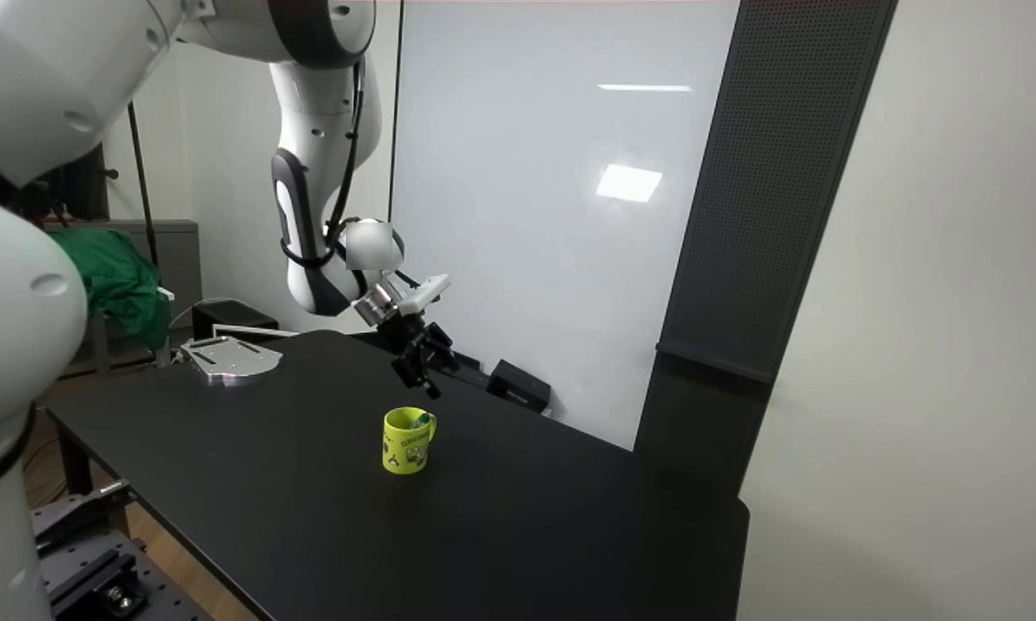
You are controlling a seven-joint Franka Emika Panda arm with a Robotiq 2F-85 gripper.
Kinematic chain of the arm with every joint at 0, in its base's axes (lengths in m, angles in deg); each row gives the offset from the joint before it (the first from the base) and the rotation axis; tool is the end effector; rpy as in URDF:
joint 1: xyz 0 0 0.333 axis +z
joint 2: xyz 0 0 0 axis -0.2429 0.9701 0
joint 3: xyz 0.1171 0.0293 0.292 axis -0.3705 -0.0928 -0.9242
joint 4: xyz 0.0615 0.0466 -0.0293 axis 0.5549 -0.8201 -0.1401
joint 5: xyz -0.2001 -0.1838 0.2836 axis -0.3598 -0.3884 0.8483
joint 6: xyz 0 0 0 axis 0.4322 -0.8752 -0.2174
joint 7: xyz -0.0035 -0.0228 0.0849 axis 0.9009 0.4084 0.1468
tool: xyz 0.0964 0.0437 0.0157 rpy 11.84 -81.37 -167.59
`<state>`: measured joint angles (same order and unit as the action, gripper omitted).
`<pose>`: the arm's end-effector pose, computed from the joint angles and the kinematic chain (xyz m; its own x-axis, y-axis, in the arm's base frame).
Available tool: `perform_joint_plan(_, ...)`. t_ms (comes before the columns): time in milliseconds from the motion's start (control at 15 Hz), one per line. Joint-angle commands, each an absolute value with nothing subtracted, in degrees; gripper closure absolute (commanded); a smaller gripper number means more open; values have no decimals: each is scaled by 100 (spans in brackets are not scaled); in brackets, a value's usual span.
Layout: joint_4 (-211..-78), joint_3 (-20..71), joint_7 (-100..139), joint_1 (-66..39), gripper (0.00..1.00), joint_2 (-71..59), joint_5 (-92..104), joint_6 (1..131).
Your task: Move the marker from the table and put it inside the green cup
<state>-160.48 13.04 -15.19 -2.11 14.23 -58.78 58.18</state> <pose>0.5825 0.1833 0.1532 -0.0583 0.7556 -0.6524 0.9479 0.2469 0.2013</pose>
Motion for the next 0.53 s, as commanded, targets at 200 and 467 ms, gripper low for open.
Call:
perform_joint_plan(200, -16512, 1239, -1377, -329, 0, 867, -5844, 5790)
perform_joint_plan(467, -16356, 1240, -1469, -310, 0, 1028, -5868, 5783)
